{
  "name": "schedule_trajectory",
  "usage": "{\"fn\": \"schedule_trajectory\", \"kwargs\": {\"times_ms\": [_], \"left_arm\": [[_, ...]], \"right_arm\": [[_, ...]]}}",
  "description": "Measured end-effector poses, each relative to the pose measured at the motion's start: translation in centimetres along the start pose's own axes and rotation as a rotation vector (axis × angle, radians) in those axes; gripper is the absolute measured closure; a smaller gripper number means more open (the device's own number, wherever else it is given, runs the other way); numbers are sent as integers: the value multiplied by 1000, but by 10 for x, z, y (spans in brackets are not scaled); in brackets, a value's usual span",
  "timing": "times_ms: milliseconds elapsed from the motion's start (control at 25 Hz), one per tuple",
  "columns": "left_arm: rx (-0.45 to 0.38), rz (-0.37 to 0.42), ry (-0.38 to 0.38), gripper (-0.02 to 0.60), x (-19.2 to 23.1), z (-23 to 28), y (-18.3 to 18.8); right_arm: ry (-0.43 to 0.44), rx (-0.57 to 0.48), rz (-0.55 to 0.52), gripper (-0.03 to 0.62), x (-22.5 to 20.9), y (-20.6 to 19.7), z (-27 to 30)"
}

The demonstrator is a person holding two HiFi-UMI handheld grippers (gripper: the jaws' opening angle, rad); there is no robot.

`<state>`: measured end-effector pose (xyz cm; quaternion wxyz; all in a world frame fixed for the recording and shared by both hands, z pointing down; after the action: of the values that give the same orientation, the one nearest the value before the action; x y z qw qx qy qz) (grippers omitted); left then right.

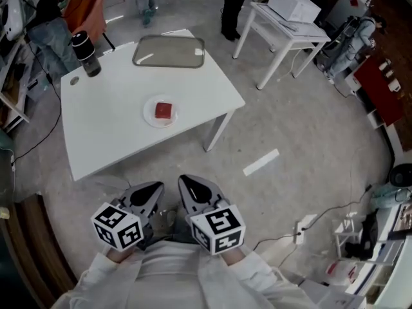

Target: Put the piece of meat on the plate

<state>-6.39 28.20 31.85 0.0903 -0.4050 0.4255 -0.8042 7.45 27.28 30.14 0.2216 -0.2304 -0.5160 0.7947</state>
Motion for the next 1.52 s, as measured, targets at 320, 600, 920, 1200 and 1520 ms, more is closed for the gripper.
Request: {"fn": "schedule_trajectory", "kwargs": {"times_ms": [320, 600, 920, 1200, 1520], "left_arm": [[-2, -11, 23, 569, 23, 19, 18], [-25, -35, 64, 569, 57, 46, 52], [-44, -42, 84, 572, 97, 99, 100], [-64, -44, 131, 571, 119, 130, 136], [-73, -56, 158, 572, 131, 159, 150]], "right_arm": [[13, 13, -10, 579, -23, 13, 36], [42, 38, -27, 579, -50, 31, 81], [131, 74, -59, 579, -93, 53, 141], [198, 75, -98, 579, -122, 83, 182], [192, 86, -89, 579, -162, 90, 203]]}}
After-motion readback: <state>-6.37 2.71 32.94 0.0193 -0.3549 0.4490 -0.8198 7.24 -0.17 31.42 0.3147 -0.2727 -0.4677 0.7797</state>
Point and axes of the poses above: the fingertips, and each gripper's own axes: z forward along the fingers, x to its left, y out of its top, the point moved 7 cm from there along -z, backward along the fingers, and after that the axes turned 7 degrees about -z, right-handed, at the moved point
